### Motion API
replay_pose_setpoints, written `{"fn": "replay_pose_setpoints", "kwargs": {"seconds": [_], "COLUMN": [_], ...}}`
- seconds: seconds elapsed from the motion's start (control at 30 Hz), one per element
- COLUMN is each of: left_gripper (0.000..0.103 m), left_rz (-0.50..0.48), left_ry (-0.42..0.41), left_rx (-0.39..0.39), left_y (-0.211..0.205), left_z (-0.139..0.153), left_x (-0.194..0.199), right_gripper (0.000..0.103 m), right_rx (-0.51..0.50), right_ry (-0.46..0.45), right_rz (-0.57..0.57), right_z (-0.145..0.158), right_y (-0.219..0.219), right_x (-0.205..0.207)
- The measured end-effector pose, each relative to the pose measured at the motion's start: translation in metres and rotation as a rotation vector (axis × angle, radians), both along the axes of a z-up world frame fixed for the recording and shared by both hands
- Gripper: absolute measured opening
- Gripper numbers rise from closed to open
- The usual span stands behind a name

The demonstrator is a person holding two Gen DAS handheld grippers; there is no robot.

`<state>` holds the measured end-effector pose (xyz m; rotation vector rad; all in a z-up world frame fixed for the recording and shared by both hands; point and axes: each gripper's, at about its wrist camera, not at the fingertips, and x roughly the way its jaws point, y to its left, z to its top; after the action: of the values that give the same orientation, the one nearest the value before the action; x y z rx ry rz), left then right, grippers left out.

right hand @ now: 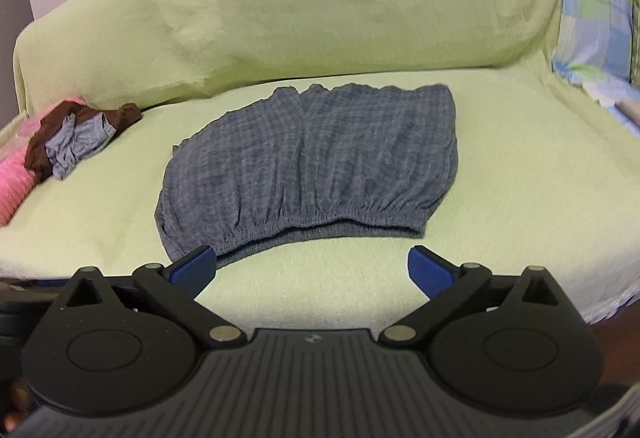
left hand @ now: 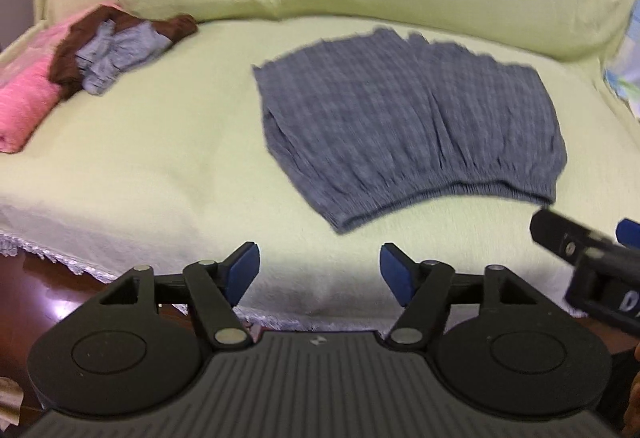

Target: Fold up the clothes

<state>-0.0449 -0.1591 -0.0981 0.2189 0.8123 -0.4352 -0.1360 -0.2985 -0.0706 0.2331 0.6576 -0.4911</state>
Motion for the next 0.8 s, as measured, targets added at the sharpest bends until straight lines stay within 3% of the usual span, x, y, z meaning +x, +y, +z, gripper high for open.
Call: {"fn": "replay_pose_setpoints", "kwargs": {"seconds": [0.5, 0.8], "left_gripper": [0.079, 0.079], "left_rz": [0.066, 0.033], "left_ry": [-0.075, -0.087], "left_rx": [-0.042, -0.08], "left_y": [0.04, 0.051], "left_z": [0.018, 0.023], "left_x": [-0.024, -0.038], "right_gripper": [0.101, 0.101], "right_rx": [-0.116, -0.115], "right_ry": [-0.043, -0.038], "right_rz": [-0.022, -0.068], "right_z": [0.024, 0.026], "right_y": [0.044, 0.053], "right_x": [-0.019, -0.036]}}
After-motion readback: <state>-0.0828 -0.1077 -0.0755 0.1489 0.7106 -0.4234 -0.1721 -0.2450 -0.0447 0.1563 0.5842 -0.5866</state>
